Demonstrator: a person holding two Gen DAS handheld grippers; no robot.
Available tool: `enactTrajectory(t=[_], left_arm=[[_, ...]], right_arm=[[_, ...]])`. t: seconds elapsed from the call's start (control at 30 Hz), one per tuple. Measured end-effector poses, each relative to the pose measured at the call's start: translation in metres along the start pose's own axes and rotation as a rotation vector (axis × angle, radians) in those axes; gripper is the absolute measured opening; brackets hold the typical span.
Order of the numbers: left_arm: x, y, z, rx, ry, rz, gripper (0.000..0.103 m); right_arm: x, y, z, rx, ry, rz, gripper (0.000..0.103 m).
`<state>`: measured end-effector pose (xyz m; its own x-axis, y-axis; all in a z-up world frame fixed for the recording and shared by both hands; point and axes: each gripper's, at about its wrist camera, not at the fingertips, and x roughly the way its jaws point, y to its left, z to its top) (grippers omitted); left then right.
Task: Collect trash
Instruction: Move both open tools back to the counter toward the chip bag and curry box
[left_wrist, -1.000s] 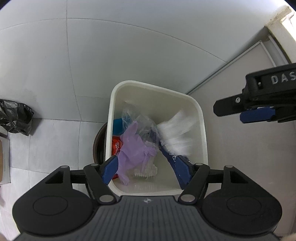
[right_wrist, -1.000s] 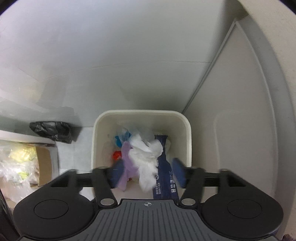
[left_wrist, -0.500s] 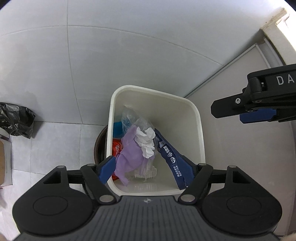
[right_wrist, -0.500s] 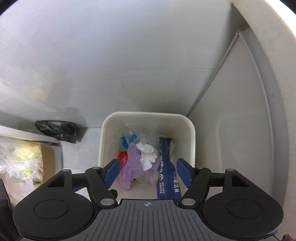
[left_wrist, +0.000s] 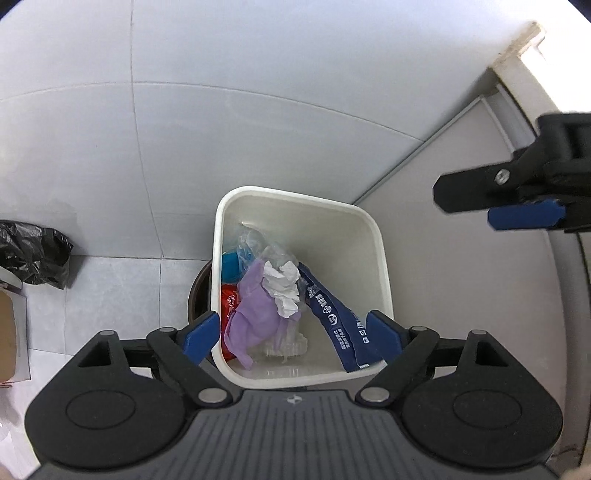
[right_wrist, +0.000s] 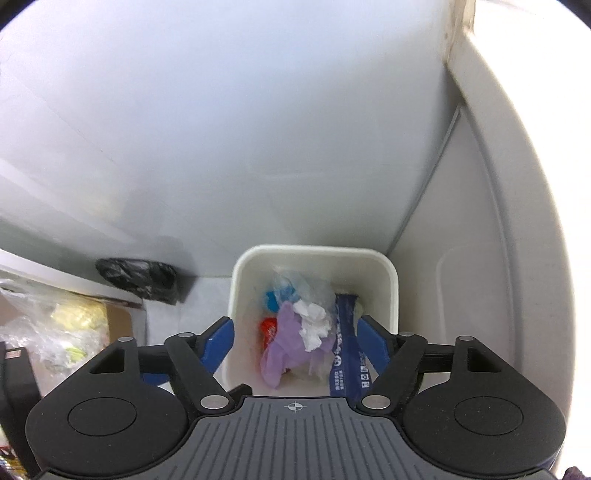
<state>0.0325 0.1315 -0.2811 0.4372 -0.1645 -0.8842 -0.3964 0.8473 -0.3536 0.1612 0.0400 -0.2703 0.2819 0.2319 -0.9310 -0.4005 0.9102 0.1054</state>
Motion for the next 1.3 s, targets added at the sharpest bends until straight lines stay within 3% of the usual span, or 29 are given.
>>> enactTrajectory(t=[0.13, 0.53, 0.73, 0.97, 1.13, 1.3], left_arm=[[-0.011, -0.007, -0.003, 0.027, -0.008, 0.006, 0.094], [-0.056, -0.031, -0.004, 0.123, -0.087, 0.019, 0.101], [-0.079, -0.052, 0.002, 0.174, -0.124, 0.003, 0.102], [-0.099, -0.085, 0.008, 0.239, -0.155, -0.006, 0.102], [-0.106, -0.115, 0.017, 0.327, -0.16, -0.005, 0.102], [-0.106, -0.153, 0.028, 0.396, -0.165, -0.037, 0.102]], right_arm=[[-0.024, 0.004, -0.006, -0.034, -0.062, 0.026, 0.083], [-0.106, -0.007, -0.042, -0.096, -0.28, 0.073, 0.095], [-0.138, -0.026, -0.062, -0.098, -0.363, 0.023, 0.097], [-0.173, -0.071, -0.083, -0.002, -0.453, -0.016, 0.102], [-0.186, -0.107, -0.098, 0.071, -0.506, -0.103, 0.102], [-0.198, -0.147, -0.12, 0.054, -0.568, -0.18, 0.103]])
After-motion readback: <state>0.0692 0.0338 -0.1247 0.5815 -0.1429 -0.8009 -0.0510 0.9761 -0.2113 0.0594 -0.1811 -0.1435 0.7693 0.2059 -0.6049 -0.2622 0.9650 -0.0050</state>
